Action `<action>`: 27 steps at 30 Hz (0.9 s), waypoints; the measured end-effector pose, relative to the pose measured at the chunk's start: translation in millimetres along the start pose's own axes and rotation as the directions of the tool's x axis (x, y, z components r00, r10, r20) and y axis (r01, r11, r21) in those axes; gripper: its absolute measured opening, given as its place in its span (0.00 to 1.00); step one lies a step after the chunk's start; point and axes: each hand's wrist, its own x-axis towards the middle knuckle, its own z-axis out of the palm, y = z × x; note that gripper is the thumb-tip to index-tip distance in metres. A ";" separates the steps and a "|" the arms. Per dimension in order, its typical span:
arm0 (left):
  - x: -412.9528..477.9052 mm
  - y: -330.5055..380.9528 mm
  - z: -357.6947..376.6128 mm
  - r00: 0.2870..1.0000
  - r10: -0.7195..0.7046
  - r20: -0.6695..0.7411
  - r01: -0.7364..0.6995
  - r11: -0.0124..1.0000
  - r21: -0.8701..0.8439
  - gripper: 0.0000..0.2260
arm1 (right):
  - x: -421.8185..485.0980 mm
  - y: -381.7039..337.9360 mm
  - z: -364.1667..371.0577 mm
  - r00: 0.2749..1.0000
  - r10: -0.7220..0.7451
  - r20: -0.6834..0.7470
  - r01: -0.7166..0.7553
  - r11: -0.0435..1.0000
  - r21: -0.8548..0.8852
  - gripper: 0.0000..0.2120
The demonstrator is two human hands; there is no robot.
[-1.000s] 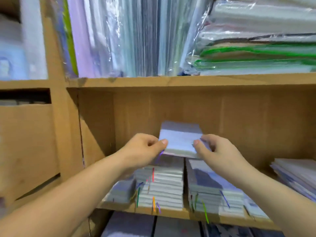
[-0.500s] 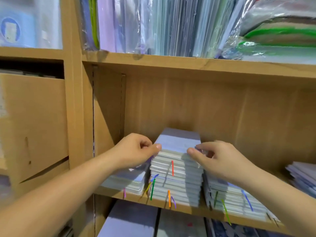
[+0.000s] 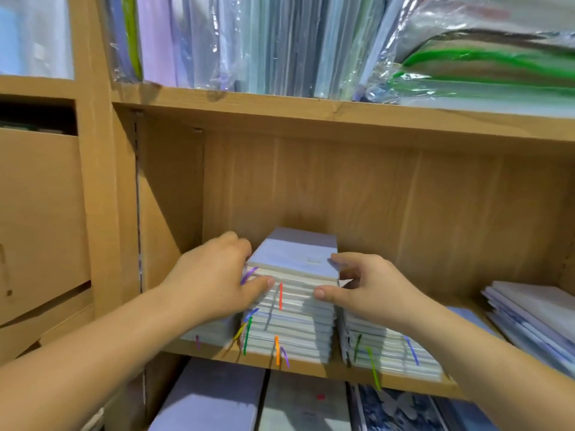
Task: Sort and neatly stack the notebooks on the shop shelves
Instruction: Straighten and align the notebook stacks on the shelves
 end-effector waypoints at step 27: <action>106.1 460.1 133.4 0.788 0.260 0.558 0.399 0.473 -0.785 0.21 | -196.1 311.5 -186.7 0.945 0.221 -0.242 -0.318 0.798 -0.511 0.19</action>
